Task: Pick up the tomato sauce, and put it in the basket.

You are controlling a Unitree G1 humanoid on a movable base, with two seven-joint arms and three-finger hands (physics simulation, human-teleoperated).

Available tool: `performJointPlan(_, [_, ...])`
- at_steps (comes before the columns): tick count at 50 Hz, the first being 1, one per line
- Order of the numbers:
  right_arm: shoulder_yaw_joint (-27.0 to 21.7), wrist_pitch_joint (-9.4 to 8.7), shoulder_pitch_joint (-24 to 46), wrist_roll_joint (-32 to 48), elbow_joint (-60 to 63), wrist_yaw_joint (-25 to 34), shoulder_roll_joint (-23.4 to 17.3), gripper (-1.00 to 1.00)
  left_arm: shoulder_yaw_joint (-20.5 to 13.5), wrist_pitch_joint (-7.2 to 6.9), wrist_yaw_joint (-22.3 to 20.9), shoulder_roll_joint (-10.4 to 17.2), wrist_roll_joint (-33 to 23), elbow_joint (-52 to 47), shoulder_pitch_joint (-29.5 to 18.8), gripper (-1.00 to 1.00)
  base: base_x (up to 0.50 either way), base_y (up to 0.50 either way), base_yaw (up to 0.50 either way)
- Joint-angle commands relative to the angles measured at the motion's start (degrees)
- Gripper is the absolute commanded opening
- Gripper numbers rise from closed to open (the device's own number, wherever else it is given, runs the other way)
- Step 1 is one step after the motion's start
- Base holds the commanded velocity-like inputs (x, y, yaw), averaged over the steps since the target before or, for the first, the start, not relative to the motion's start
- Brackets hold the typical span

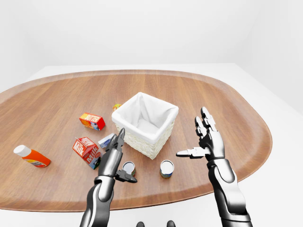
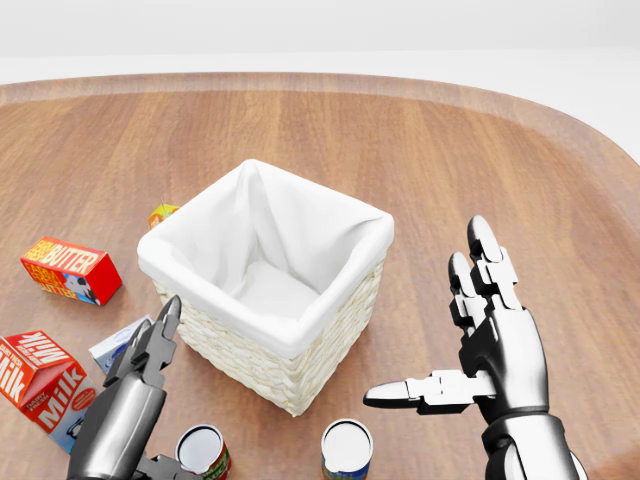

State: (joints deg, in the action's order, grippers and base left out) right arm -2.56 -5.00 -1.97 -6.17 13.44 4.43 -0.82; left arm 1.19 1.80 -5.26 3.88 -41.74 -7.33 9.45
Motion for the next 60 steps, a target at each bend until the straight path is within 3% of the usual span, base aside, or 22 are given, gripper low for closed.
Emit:
performJointPlan(1, [0.00, 0.00, 0.00, 0.00, 0.00, 0.00, 0.00, 1.00, 0.00, 0.00, 0.00, 0.00, 0.00, 0.00, 0.00, 1.00, 0.00, 0.00, 0.00])
performJointPlan(8, [0.02, 0.00, -0.04, 0.02, 0.08, -0.01, 0.00, 1.00, 0.00, 0.05, 0.09, 0.02, -0.03, 0.16, -0.04, 1.00, 0.00, 0.00, 0.00])
performJointPlan(9, [0.05, 0.00, -0.11, 0.14, -0.09, 0.02, -0.02, 1.00, -0.18, 3.20, 4.35, 1.11, -0.41, 11.15, -2.64, 1.00, 0.00, 0.00, 0.00])
performJointPlan(11, [0.08, 0.00, -0.23, 0.16, 0.24, 0.05, -0.03, 1.00, -0.19, 2.58, 3.78, 0.99, -0.66, 10.52, -2.71, 1.00, 0.00, 0.00, 0.00])
performJointPlan(13, [0.08, 0.00, -0.30, 0.14, 0.56, 0.05, -0.02, 1.00, -0.20, 3.20, 4.24, 1.07, -0.56, 11.25, -2.65, 1.00, 0.00, 0.00, 0.00])
performJointPlan(20, [-0.01, 0.00, -0.14, 0.15, 0.45, 0.09, -0.02, 1.00, -0.25, 3.20, 4.19, 1.04, -0.63, 11.07, -2.52, 1.00, 0.00, 0.00, 0.00])
performJointPlan(21, [-0.02, 0.00, -0.11, 0.16, 0.31, 0.09, -0.02, 1.00, -0.22, 2.13, 3.16, 0.85, -0.76, 9.37, -2.30, 1.00, 0.00, 0.00, 0.00])
performJointPlan(23, [-0.04, 0.00, -0.08, 0.14, 0.26, 0.09, -0.01, 1.00, -0.17, 3.01, 3.95, 0.99, -0.72, 10.64, -2.36, 1.00, 0.00, 0.00, 0.00])
performJointPlan(24, [-0.03, 0.00, -0.10, 0.14, 0.11, 0.12, -0.01, 1.00, -0.18, 1.98, 3.00, 0.82, -0.82, 9.24, -2.33, 1.00, 0.00, 0.00, 0.00])
performJointPlan(25, [-0.03, 0.00, -0.10, 0.16, 0.07, 0.11, 0.00, 1.00, -0.17, 1.88, 2.89, 0.82, -0.84, 9.05, -2.26, 1.00, 0.00, 0.00, 0.00])
performJointPlan(27, [-0.02, 0.00, -0.12, 0.15, 0.10, 0.11, 0.00, 1.00, -0.19, 1.98, 3.01, 0.85, -0.80, 9.38, -2.42, 1.00, 0.00, 0.00, 0.00])
performJointPlan(28, [0.05, 0.00, -0.17, 0.18, 0.15, 0.09, 0.03, 1.00, -0.25, 3.15, 4.14, 1.08, -0.67, 11.20, -2.60, 1.00, 0.00, 0.00, 0.00])
performJointPlan(29, [0.06, 0.00, -0.17, 0.18, 0.15, 0.09, 0.03, 1.00, -0.25, 3.20, 4.22, 1.09, -0.67, 11.33, -2.62, 1.00, 0.00, 0.00, 0.00])
performJointPlan(60, [0.20, 0.00, -0.34, 0.25, 0.04, 0.02, 0.09, 1.00, -0.42, 3.20, 7.45, 1.76, -0.68, 19.08, -5.20, 1.00, 0.00, 0.00, 0.00])
